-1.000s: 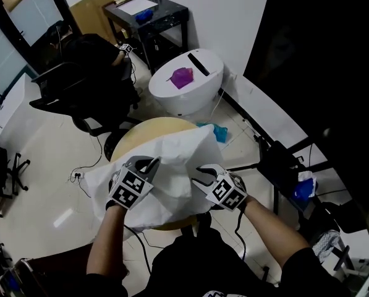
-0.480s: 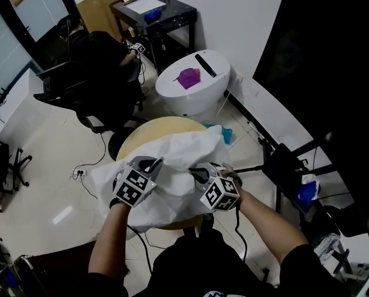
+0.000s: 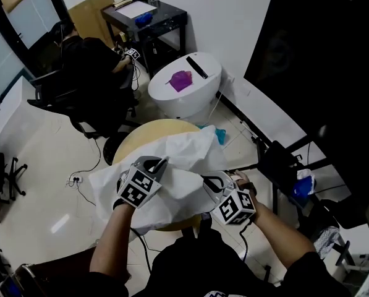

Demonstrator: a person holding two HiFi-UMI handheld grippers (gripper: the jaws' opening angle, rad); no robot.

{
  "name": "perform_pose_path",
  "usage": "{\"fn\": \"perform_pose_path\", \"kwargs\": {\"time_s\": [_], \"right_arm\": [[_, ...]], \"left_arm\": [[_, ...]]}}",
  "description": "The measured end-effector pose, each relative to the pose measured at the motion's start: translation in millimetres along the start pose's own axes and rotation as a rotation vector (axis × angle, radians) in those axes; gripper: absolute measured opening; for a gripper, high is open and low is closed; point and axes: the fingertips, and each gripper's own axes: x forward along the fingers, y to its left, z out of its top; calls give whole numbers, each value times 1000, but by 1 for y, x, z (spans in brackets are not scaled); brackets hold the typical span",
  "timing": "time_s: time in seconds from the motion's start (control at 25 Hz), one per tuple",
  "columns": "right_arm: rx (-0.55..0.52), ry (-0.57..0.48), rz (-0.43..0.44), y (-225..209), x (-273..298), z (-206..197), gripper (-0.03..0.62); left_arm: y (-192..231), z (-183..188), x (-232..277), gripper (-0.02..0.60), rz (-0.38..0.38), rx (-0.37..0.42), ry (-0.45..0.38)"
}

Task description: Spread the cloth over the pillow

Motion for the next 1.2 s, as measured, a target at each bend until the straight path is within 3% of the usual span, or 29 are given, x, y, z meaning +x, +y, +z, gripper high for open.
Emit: {"fn": "perform_pose_path", "kwargs": {"time_s": [0.44, 0.72, 0.88, 1.0, 1.12, 1.2], "right_arm": [[141, 97, -65, 64, -80, -23, 9], [206, 140, 51, 127, -75, -60, 9], [181, 145, 108, 144, -66, -76, 9], [155, 114, 134, 144, -62, -80, 9], [169, 79, 130, 131, -65, -76, 9], [161, 57, 115, 119, -69, -71, 9]], "left_arm": [[-54, 31, 26, 2, -97, 121, -43], [-90, 17, 44, 17, -143, 174, 66], [-100, 10, 45, 70, -117, 200, 118], [-109, 18, 37, 122, -82, 214, 113], [-134, 30, 18, 189, -61, 302, 81], [-161, 36, 2, 199, -65, 370, 59]]}}
